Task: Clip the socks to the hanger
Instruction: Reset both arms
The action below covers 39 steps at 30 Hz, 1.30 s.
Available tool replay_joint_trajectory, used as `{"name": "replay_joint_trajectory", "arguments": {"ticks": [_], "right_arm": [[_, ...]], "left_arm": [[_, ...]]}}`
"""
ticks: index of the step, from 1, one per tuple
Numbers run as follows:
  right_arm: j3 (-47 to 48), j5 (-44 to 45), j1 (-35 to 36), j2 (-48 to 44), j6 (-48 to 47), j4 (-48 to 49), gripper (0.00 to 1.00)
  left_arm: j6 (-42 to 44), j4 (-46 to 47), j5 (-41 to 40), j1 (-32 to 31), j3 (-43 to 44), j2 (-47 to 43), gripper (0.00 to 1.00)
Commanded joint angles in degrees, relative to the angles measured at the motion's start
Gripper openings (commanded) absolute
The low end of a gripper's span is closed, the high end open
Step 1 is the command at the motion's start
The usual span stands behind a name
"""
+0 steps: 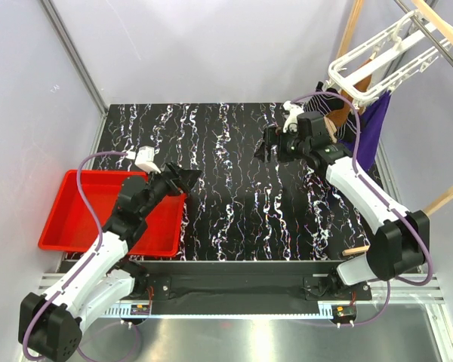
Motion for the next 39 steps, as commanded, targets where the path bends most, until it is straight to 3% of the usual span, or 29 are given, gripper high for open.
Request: {"name": "replay_joint_trajectory", "arguments": {"ticks": [1,5,9,13,17,21,23,24,28,33,39], "right_arm": [[-0.86,-1.68,3.40,-2.64,-0.63,1.37,1.00],[-8.47,2.69,8.93,-5.80,3.84,4.79,1.00],[-21.67,8.24,13.16,-15.18,7.19,19.51,1.00],[-35.47,15.45,13.35,-23.28,13.25,33.24,1.00],[-51.35,30.88,13.35,-30.49,22.80,42.84,1.00],[-65.26,35.32,13.26,-39.37,28.46,58.88,1.00],[-70.88,37.42,13.35,-42.71,32.22,62.09,1.00],[-73.18,37.87,13.26,-46.64,33.29,61.58,1.00],[-72.41,39.46,13.35,-57.73,39.80,43.59,1.00],[-71.35,42.18,13.26,-66.71,45.25,25.31,1.00],[-71.18,42.88,13.35,-67.51,47.71,22.11,1.00]], "left_arm": [[0.81,2.69,0.72,-0.39,0.07,-1.04,0.91],[1.16,3.30,1.33,-0.92,-1.68,-1.65,0.92],[-1.03,8.91,2.38,-1.71,-7.90,-2.79,0.95],[-6.46,18.82,2.48,-2.76,-15.03,-4.55,0.99],[-10.34,28.33,2.30,-4.00,-23.73,-6.83,0.99],[-14.12,36.95,1.68,-4.79,-33.74,-12.63,0.99],[-15.71,37.41,1.51,-4.88,-37.87,-18.42,0.99],[-15.80,36.18,1.60,-4.96,-38.50,-20.53,0.99],[-14.67,23.04,2.73,-5.23,-38.95,-32.13,0.99],[-14.57,17.71,3.00,-5.49,-38.42,-34.18,0.99],[-15.62,21.05,3.44,-5.58,-38.69,-29.26,0.99]]}}
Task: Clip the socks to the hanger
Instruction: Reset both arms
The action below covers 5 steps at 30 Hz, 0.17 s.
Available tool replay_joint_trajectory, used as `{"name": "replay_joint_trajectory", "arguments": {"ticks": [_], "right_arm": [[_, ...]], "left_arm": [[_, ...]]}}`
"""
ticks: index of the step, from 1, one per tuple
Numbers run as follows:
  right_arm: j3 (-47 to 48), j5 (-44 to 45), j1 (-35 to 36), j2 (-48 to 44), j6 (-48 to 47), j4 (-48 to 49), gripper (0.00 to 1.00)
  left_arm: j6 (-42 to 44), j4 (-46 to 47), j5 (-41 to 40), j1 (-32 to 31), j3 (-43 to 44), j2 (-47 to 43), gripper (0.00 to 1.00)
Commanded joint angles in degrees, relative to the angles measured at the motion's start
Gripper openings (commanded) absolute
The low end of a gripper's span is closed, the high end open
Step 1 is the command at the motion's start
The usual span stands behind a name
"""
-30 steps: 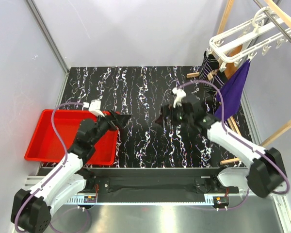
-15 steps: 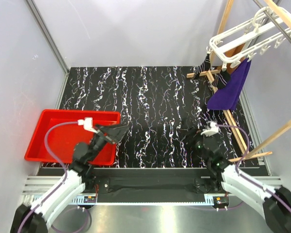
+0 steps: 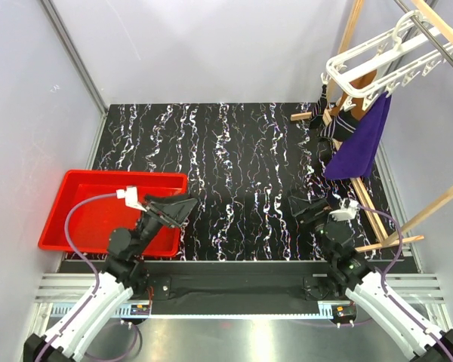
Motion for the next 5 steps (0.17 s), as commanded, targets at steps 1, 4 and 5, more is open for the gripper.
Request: {"name": "replay_joint_trajectory", "arguments": {"ticks": [1,4,5], "right_arm": [[-2.20,3.37,-0.03,0.51,3.32,-3.46,1.00],[-2.29,2.67,-0.03,3.32,2.62,-0.83,1.00],[-2.46,1.88,-0.03,4.63,2.18,-0.04,1.00]], "left_arm": [[-0.80,2.58,1.71,-0.27,-12.44,2.59,0.99],[-0.72,2.41,2.15,-0.27,-12.44,3.56,0.99],[-0.63,2.41,2.24,-0.36,-12.44,3.56,0.99]]}}
